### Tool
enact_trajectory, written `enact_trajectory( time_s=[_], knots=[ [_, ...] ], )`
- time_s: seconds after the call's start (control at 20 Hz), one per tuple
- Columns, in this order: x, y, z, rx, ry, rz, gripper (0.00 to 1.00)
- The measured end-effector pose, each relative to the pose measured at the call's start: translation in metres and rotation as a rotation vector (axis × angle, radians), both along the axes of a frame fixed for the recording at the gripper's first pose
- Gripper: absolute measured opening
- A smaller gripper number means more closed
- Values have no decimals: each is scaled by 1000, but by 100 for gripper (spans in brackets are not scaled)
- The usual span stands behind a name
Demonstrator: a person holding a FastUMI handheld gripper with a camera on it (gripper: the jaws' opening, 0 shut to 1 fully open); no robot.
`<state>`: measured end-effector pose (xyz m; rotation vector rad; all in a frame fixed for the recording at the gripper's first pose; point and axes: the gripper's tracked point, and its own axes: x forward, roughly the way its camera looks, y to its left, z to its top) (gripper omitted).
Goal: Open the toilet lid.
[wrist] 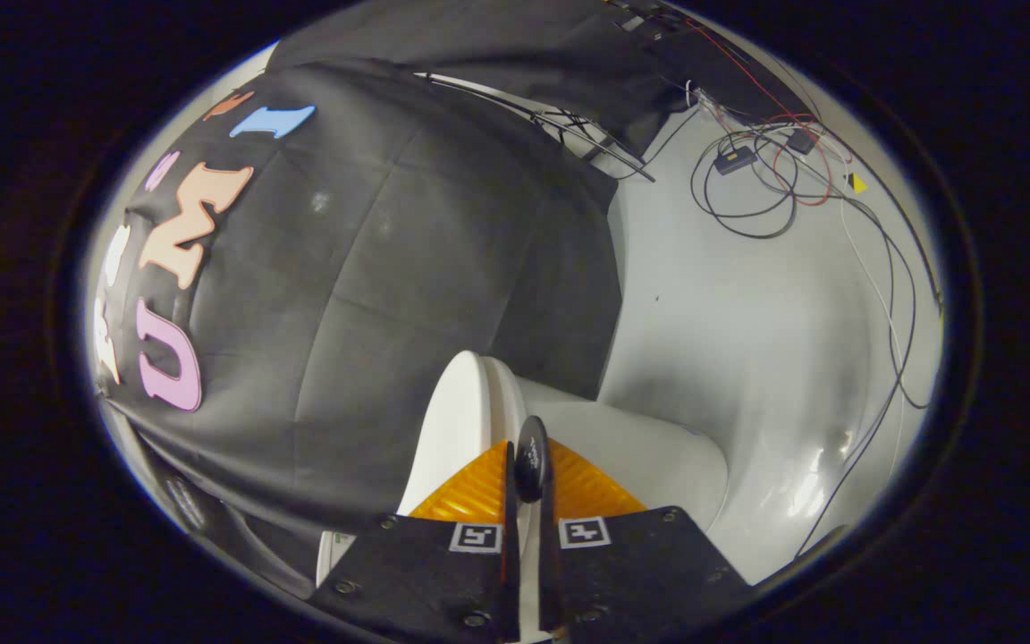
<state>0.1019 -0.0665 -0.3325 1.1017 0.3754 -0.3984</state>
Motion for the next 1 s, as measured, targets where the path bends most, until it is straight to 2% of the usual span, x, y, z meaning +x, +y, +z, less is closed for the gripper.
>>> enact_trajectory(
  time_s=[0.2,0.5,0.75,1.0],
  knots=[
    [19,14,31,-70,-92,71,9],
    [37,51,131,-236,-234,136,8],
    [55,133,236,-368,-370,225,9],
    [74,216,300,-536,-359,364,9]
  ],
)
